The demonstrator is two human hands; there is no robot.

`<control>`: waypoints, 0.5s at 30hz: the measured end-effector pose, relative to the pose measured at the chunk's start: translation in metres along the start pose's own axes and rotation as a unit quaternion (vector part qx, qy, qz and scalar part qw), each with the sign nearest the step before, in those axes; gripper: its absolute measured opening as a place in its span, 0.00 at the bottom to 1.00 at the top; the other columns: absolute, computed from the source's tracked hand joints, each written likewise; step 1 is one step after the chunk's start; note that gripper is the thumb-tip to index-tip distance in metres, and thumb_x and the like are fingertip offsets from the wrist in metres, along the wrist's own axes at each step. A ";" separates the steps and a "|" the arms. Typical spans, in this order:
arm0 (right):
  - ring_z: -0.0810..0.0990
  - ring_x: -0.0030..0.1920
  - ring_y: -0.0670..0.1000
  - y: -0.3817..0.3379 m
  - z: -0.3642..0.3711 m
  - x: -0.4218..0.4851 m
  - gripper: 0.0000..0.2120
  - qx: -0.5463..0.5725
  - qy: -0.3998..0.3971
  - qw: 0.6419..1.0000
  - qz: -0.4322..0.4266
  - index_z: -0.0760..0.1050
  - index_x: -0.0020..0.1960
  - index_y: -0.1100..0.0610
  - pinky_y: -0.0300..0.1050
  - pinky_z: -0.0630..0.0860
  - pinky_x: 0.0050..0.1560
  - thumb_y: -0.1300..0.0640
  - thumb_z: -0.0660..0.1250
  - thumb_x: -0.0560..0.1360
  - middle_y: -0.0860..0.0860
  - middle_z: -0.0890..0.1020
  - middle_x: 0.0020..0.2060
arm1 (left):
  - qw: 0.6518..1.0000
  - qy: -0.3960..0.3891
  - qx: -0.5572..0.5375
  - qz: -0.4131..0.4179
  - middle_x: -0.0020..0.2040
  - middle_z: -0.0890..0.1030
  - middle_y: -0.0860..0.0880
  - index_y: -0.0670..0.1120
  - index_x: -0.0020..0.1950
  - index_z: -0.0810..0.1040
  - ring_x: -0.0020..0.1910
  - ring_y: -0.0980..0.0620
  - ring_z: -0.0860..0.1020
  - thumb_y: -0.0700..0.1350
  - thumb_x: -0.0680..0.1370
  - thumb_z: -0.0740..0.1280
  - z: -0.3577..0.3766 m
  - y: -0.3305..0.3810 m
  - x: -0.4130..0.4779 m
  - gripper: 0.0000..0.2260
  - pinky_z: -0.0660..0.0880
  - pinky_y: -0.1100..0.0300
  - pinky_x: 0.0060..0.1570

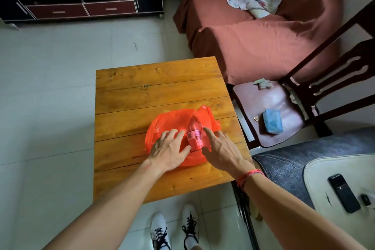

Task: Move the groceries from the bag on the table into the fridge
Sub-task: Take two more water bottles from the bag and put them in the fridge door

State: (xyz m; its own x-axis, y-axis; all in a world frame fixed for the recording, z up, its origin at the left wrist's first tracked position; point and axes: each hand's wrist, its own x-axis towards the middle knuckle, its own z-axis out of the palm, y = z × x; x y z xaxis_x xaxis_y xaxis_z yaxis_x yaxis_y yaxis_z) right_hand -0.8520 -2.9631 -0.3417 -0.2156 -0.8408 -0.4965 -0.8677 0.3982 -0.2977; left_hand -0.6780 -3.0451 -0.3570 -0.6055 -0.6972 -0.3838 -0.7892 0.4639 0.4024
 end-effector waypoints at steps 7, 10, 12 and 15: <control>0.74 0.67 0.67 0.005 0.026 0.059 0.35 0.072 -0.049 0.996 0.004 0.55 0.81 0.56 0.59 0.74 0.63 0.42 0.45 0.78 0.68 0.69 0.72 | 0.994 -0.104 -0.006 -0.027 0.71 0.68 0.44 0.49 0.74 0.61 0.70 0.38 0.64 0.55 0.80 0.59 0.036 -0.003 0.057 0.24 0.67 0.42 0.66; 0.67 0.73 0.68 0.016 0.039 0.087 0.32 0.069 -0.078 0.995 0.006 0.49 0.82 0.58 0.60 0.70 0.69 0.49 0.53 0.81 0.69 0.66 0.74 | 0.995 -0.082 -0.016 -0.061 0.78 0.57 0.43 0.49 0.78 0.56 0.76 0.36 0.53 0.53 0.81 0.59 0.044 -0.012 0.080 0.27 0.61 0.41 0.71; 0.57 0.78 0.68 0.024 0.041 0.101 0.36 0.066 -0.087 0.994 0.023 0.44 0.83 0.58 0.62 0.63 0.75 0.49 0.56 0.81 0.70 0.57 0.78 | 0.995 -0.054 -0.020 -0.081 0.80 0.51 0.43 0.49 0.79 0.54 0.78 0.36 0.48 0.54 0.82 0.59 0.043 -0.016 0.091 0.28 0.57 0.41 0.73; 0.45 0.80 0.69 0.028 0.033 0.109 0.38 0.071 -0.085 0.992 0.056 0.39 0.83 0.57 0.63 0.53 0.78 0.52 0.59 0.83 0.67 0.43 0.80 | 0.993 -0.057 -0.030 -0.096 0.81 0.48 0.43 0.49 0.81 0.49 0.78 0.36 0.46 0.53 0.82 0.59 0.040 -0.019 0.098 0.31 0.53 0.43 0.74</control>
State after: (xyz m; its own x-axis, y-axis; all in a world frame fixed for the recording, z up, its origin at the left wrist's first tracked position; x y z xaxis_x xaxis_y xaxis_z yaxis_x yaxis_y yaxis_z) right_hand -0.8847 -3.0312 -0.4312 -0.2180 -0.7183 -0.6607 -0.7676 0.5442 -0.3385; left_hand -0.7264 -3.1004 -0.4356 -0.4555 -0.7016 -0.5480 -0.8854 0.2930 0.3608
